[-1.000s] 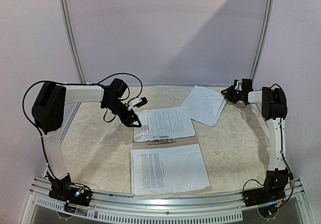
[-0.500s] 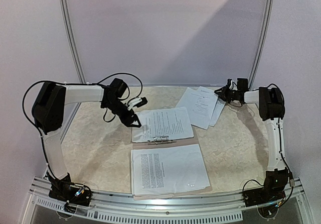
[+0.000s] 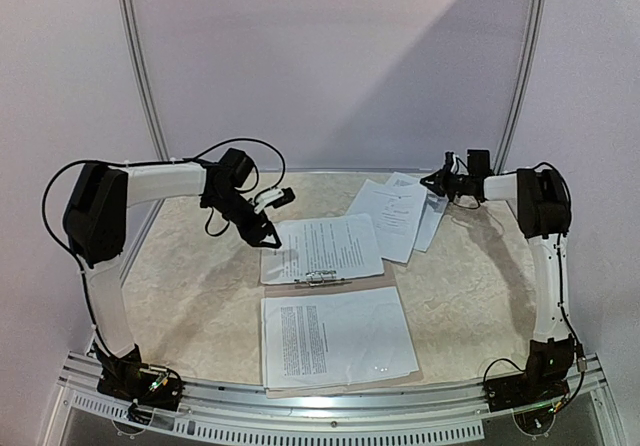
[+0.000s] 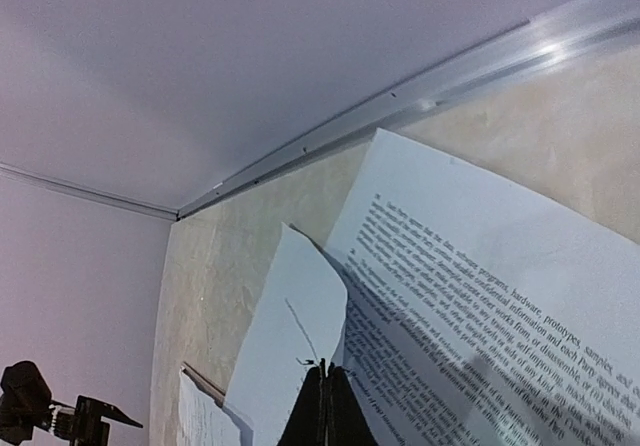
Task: Put the files into the folder
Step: Pick up the file from the center of the board.
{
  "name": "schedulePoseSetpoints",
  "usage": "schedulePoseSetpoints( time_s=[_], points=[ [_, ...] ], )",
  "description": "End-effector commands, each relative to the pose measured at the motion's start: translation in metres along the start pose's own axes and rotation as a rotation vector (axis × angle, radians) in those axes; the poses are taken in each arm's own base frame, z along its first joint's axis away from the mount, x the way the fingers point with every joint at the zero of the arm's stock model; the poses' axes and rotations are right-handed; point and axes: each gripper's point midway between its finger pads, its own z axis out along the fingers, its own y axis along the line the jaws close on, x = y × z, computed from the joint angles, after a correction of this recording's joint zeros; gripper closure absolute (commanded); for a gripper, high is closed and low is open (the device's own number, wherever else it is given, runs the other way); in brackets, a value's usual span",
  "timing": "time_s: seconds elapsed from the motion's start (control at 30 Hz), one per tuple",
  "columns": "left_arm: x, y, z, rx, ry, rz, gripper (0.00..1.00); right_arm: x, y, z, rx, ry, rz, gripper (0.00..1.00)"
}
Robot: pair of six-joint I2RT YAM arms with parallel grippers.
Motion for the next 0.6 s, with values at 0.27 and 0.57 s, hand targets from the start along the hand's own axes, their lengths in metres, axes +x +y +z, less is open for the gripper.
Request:
schedulePoseSetpoints(
  time_s=[0.27,0.57],
  points=[
    [0.006,0.004,-0.023,-0.108,0.046,0.085,0.39,-0.062,0.184,-0.141,0.090,-0.298,-0.444,1.00],
    [0.053,0.081,-0.008,-0.481,0.224,0.078,0.48,-0.015,0.263,-0.174,0.083,-0.240,-0.648,1.00]
  ],
)
